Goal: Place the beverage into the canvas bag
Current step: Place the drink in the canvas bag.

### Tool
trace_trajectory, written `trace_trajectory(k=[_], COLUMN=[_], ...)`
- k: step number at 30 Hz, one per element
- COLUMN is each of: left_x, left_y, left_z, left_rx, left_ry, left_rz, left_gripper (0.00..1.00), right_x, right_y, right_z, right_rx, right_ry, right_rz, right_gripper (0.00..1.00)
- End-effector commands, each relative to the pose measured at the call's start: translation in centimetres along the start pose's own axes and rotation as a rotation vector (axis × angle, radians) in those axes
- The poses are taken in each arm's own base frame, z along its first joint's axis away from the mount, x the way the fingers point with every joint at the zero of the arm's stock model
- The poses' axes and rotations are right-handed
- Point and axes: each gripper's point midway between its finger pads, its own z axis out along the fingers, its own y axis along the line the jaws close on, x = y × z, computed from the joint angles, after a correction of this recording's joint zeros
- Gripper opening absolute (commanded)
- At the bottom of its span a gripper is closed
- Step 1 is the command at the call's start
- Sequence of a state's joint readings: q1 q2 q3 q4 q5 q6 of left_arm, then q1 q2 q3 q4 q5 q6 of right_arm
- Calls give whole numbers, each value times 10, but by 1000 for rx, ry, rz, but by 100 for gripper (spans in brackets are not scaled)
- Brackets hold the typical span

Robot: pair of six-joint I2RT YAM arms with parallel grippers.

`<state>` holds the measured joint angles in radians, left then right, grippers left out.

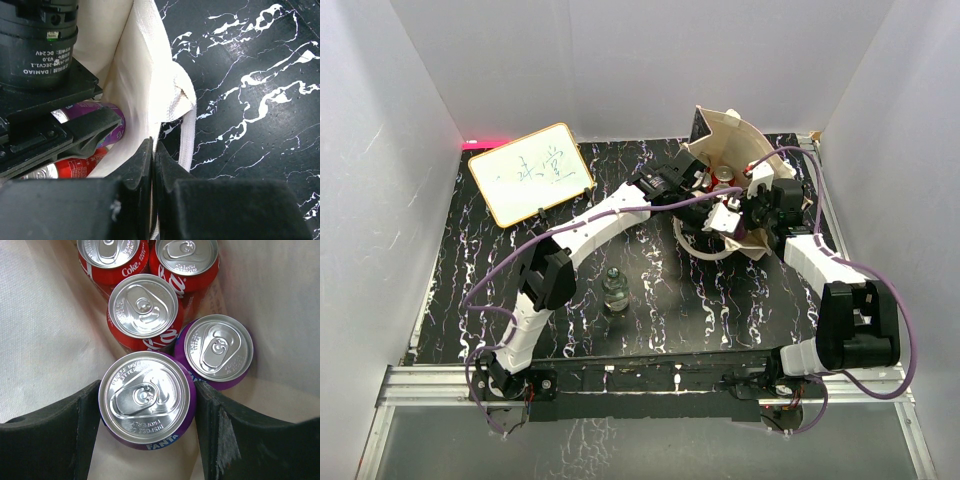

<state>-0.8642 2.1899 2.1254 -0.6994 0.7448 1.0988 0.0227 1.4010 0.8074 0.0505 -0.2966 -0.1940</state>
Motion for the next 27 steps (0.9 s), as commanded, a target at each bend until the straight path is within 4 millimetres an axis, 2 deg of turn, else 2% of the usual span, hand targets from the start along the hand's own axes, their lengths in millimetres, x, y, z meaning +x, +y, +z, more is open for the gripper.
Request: trace_trajectory(k=[1, 11, 19, 27], left_x=[-52, -73, -98, -121], left_y=[0, 18, 37, 57], left_z=[-29, -40, -63, -81], left_rx=[-23, -96, -162, -227], left_ry=[-110, -185, -288, -370], left_rz=[68, 44, 3, -19], left_gripper=[0, 0, 0, 0], right_x=[-67, -35, -29, -21], right_y=[-22, -18, -29, -26], right_z=[1, 10, 13, 16], right_rx=[77, 57, 105, 76], right_ry=[-229, -138, -111, -59], right_rz=[-105, -85, -108, -114], right_gripper=[8, 8, 8, 8])
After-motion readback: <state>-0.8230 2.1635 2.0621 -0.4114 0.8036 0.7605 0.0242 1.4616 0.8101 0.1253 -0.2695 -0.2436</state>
